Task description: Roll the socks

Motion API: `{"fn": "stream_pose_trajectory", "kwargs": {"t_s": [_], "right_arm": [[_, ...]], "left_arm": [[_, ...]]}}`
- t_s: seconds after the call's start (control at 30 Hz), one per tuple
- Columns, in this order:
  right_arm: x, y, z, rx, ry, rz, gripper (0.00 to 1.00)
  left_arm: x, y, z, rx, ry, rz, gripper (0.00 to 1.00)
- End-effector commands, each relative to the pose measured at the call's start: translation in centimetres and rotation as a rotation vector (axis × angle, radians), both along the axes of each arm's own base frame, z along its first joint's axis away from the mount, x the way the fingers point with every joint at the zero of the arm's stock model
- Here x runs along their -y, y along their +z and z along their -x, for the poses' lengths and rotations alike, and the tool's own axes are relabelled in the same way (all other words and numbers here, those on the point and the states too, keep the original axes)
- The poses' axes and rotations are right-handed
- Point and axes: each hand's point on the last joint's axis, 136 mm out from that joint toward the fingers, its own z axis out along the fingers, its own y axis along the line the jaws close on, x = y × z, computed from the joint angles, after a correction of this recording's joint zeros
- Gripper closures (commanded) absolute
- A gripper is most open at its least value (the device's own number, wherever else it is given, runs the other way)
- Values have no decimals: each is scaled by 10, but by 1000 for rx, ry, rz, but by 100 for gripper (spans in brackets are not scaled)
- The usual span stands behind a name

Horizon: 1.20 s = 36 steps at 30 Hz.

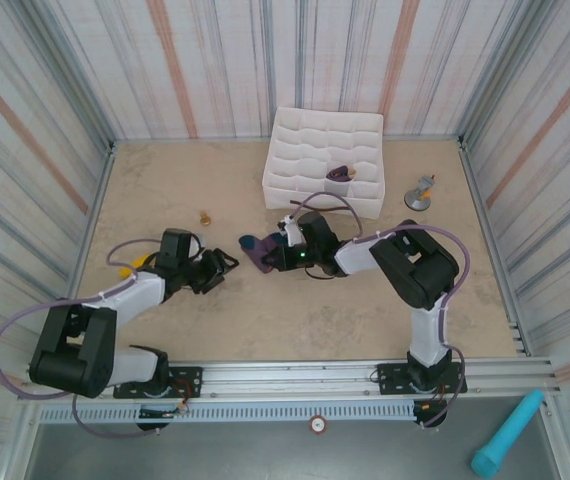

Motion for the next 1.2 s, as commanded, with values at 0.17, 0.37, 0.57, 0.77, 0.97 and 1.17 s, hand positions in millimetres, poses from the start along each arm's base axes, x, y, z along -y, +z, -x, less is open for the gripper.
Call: {"fn": "stream_pose_trajectory", "kwargs": {"t_s": [0.17, 0.37, 0.57, 0.77, 0.97, 1.17], "right_arm": [[70, -115, 55, -527, -195, 285, 100], [78, -127, 58, -574, -219, 326, 100], [82, -128, 58, -586, -238, 337, 100], [82, -128, 57, -597, -249, 331, 100], [81, -128, 54, -601, -256, 317, 100], [81, -128, 55, -608, -258, 308, 100]], "left_arm": [[13, 2, -10, 31, -41, -58, 30], [24, 2, -19, 50, -74, -112, 29], [37, 4, -39, 108, -82, -119, 31], [48, 3, -58, 162, -76, -96, 37], [59, -6, -67, 172, -90, -92, 38], [66, -21, -72, 142, -86, -83, 43]]}}
